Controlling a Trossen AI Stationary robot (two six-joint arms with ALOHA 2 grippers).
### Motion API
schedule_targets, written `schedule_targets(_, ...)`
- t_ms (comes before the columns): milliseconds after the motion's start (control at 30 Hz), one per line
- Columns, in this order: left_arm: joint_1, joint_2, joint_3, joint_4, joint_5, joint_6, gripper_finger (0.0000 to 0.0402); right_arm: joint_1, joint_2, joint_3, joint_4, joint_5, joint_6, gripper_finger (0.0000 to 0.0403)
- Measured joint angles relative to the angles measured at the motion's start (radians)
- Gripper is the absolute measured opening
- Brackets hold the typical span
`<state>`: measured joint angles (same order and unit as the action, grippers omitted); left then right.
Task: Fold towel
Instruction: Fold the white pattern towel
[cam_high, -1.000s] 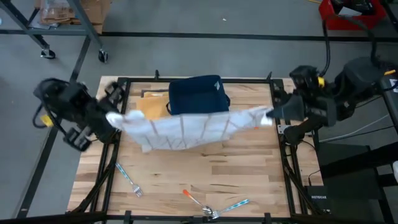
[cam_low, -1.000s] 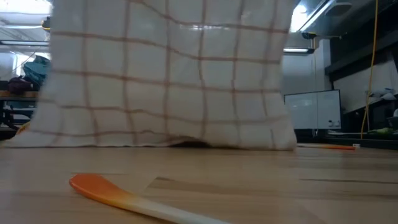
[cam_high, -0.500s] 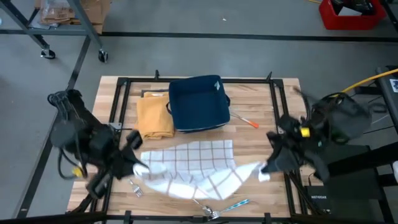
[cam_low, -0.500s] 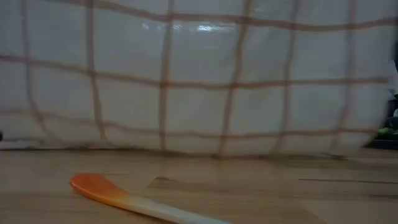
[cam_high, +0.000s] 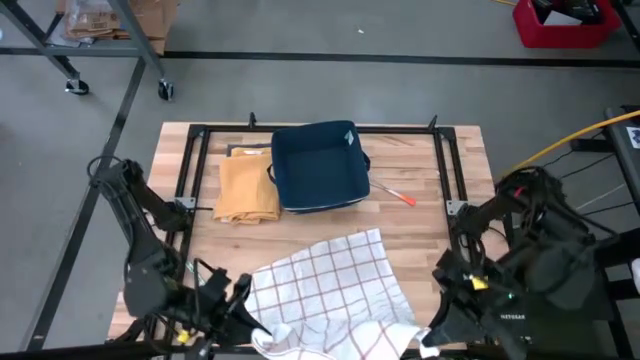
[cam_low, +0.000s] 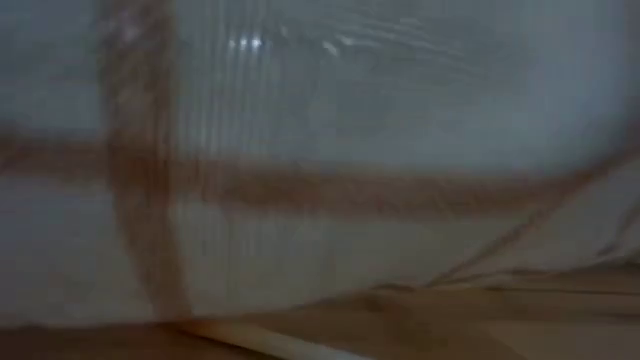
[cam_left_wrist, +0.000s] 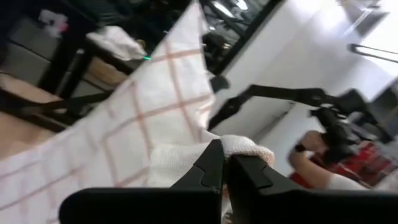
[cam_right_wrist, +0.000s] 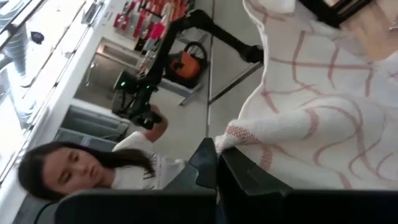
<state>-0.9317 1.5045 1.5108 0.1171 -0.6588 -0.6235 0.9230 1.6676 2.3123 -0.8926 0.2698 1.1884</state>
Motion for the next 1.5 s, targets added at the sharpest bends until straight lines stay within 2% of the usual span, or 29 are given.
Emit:
schedule_targets(167,-0.025,0.010,0.000,-0.089,-0.139,0.008,0.0000,0.000,0.023,0.000,-0.056,0.116,0.010,0.0001)
schedule_targets(300,-0.051,0.004,0.000,-0.221,-0.325,0.002,0.0000,-0.035,0.025,0.000,-0.183,0.230,0.011,0.0001)
schedule_targets(533,-0.065,-0.010,0.000,-0.441,-0.616,0.003,0.0000,-0.148,0.024,0.000,-0.405,0.272,0.011,0.0001)
schedule_targets(667,-0.056,-0.010,0.000,-0.581,-0.675,-0.006,0.0000,-0.236,0.026,0.000,-0.539,0.271,0.010,0.0001)
schedule_targets(867,-0.033,-0.010,0.000,-0.868,-0.706,-0.160,0.0000,-0.355,0.026,-0.002,-0.677,0.269,-0.009,0.0001)
schedule_targets(1067,-0.016,-0.010,0.000,-1.248,-0.698,-0.484,0.0000,-0.455,0.039,-0.010,-0.677,0.248,-0.119,0.0001)
schedule_targets(1300,-0.016,-0.010,0.000,-1.641,-0.506,-0.852,0.0000,-0.538,0.092,-0.010,-0.678,0.208,-0.202,0.0001)
schedule_targets(1367,-0.016,-0.010,-0.001,-1.692,-0.461,-0.891,0.0000,-0.561,0.112,-0.010,-0.678,0.208,-0.232,0.0001)
schedule_targets(1500,-0.016,-0.012,-0.004,-1.687,-0.428,-0.800,0.0000,-0.617,0.151,-0.010,-0.679,0.190,-0.278,0.0001)
